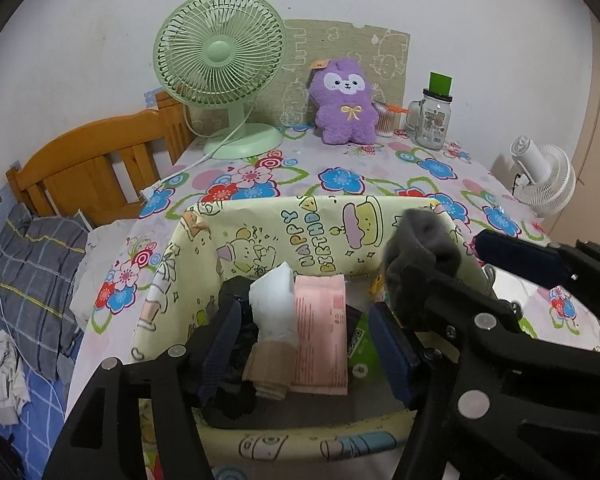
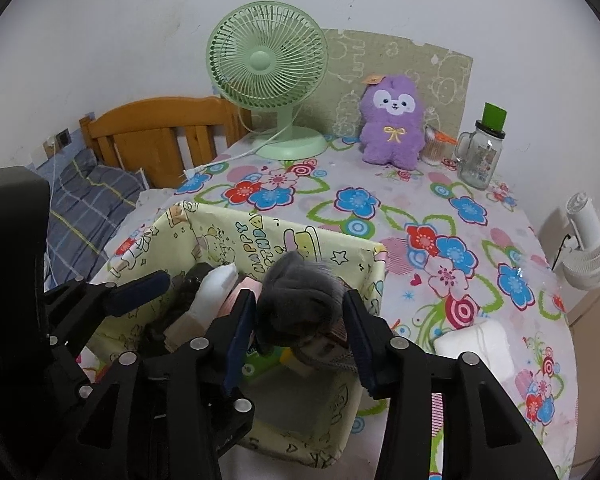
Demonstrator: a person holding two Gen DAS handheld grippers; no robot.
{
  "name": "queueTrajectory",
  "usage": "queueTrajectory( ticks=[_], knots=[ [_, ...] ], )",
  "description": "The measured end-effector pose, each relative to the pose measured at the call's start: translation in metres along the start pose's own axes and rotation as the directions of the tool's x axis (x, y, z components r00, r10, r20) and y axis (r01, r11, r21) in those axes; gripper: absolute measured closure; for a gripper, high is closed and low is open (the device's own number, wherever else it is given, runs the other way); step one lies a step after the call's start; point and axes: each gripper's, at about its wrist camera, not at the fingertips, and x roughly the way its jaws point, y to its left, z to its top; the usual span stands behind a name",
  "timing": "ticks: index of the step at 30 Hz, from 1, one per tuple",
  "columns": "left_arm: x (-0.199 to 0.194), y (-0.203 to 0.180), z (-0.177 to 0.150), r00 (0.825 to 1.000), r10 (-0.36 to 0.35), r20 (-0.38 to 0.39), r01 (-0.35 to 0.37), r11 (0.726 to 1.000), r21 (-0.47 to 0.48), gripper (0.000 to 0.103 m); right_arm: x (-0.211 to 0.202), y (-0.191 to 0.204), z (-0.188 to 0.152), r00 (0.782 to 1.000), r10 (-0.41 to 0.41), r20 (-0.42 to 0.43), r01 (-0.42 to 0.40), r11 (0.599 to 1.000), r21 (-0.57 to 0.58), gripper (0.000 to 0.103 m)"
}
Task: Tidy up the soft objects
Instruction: 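Open the left tool over the box while the right tool releases the grey cloth in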
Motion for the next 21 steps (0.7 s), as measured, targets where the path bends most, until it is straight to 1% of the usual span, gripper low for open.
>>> queueTrajectory(
  ticks=[4,9,15,21],
  knots=[
    [-0.005,0.0,-0.003,1.0,0.004,0.005,-0.004,1.0,-0.003,0.034,-0.006,0.0,-0.004,1.0,-0.021,0.008,0.021,1.0,0.0,0.041],
    [-0.014,-0.001,-0.006,1.0,0.007,0.016,-0.006,1.0,-0.012,0.033,-0.014,-0.003,-0.008,0.999,-0.039,0.027,0.039,0.999,0.01,0.029],
    [-0.025,-0.007,-0.007,0.999,0.008,0.037,-0.007,1.0,-0.008,0.032,-0.027,-0.007,-0.011,0.995,-0.073,0.062,0.072,0.997,0.013,0.018],
    [-0.032,-0.014,-0.005,0.999,0.011,0.05,-0.011,1.0,0.0,0.03,-0.038,-0.012,-0.012,0.993,-0.077,0.09,0.076,0.997,0.021,0.015]
  ],
)
